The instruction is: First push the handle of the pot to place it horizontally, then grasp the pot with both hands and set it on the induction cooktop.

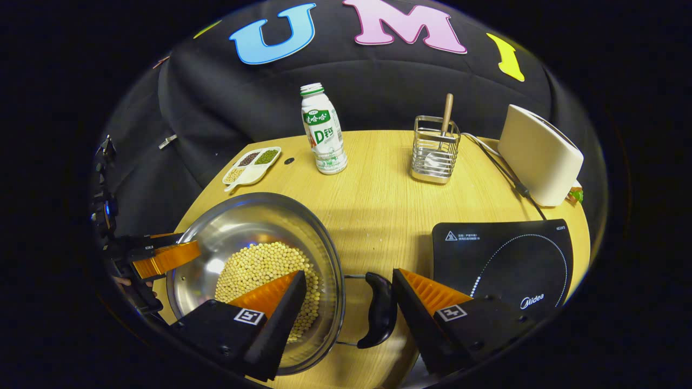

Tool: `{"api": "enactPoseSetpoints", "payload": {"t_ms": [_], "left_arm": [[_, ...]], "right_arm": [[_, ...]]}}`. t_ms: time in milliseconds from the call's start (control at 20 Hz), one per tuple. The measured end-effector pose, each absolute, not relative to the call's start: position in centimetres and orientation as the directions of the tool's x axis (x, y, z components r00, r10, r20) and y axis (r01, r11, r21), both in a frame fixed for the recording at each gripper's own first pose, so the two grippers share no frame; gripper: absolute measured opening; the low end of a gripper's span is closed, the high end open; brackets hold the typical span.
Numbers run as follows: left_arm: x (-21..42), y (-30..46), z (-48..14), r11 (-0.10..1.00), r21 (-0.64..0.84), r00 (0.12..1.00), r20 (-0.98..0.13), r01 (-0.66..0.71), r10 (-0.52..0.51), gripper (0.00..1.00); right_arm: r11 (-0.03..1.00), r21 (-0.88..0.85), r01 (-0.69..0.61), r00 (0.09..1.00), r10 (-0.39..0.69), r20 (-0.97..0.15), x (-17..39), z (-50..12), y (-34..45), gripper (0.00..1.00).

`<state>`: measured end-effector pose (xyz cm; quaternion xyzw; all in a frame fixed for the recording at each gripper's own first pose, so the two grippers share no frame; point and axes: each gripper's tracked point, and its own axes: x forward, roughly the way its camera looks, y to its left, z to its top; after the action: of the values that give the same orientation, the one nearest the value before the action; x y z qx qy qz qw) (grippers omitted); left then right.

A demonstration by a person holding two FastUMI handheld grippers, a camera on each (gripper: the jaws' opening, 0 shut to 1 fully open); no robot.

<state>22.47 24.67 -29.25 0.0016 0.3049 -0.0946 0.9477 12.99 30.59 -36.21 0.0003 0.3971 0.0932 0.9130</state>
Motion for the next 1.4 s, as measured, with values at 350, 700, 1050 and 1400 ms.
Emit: {"api": "enactPoseSetpoints", "payload": {"t_ms": [350, 700, 1050, 1400], "left_arm": [[23.0, 24.7, -31.6, 0.978, -0.073, 0.758, -0.621, 0.195, -0.197, 0.87], [22.6, 26.2, -33.2, 0.981, -0.084, 0.741, -0.645, 0.173, -0.186, 0.73], [22.3, 27.1, -33.6, 0.979, -0.121, 0.748, -0.632, 0.166, -0.205, 0.71], [22.1, 27.3, -33.4, 0.980, -0.124, 0.750, -0.632, 0.154, -0.198, 0.67]], "right_arm": [[0.986, 0.025, -0.163, 0.660, 0.128, -0.740, 13.1, -38.2, 30.6, 0.99], [0.990, -0.023, -0.141, 0.678, 0.080, -0.731, 13.6, -39.1, 31.1, 0.84], [0.988, -0.016, -0.153, 0.680, 0.093, -0.727, 12.8, -39.8, 32.0, 0.77], [0.988, 0.036, -0.147, 0.667, 0.126, -0.735, 12.2, -39.7, 32.3, 0.65]]}}
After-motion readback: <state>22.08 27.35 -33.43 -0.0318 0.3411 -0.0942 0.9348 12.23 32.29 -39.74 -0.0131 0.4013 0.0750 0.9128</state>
